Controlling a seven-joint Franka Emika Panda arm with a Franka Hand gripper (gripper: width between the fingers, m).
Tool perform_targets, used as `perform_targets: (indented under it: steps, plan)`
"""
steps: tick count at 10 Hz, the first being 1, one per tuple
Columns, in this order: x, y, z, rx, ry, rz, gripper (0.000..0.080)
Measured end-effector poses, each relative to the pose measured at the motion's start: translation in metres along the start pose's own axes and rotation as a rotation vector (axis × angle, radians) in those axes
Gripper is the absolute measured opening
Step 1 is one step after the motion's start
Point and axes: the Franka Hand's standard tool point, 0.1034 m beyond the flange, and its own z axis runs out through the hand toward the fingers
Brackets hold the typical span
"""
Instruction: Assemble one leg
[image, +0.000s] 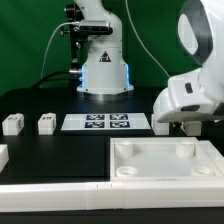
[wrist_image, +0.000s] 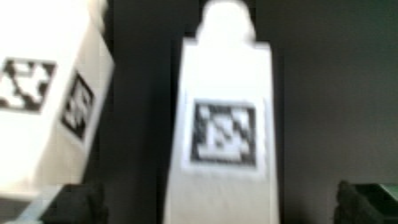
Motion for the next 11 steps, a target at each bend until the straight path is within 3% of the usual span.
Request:
perform_targets:
  steps: [2, 9, 11]
  plan:
    - [0.0081, -0.0011, 0.0009, 0.002, -0.061, -0.003, 0.0649]
    - [0.0067, -0.0014, 0.0065, 0.000, -0.058, -0.003, 0.0649]
    - [0.0065, -0.0023, 0.0068, -0.002, -0.058, -0.003, 0.0388]
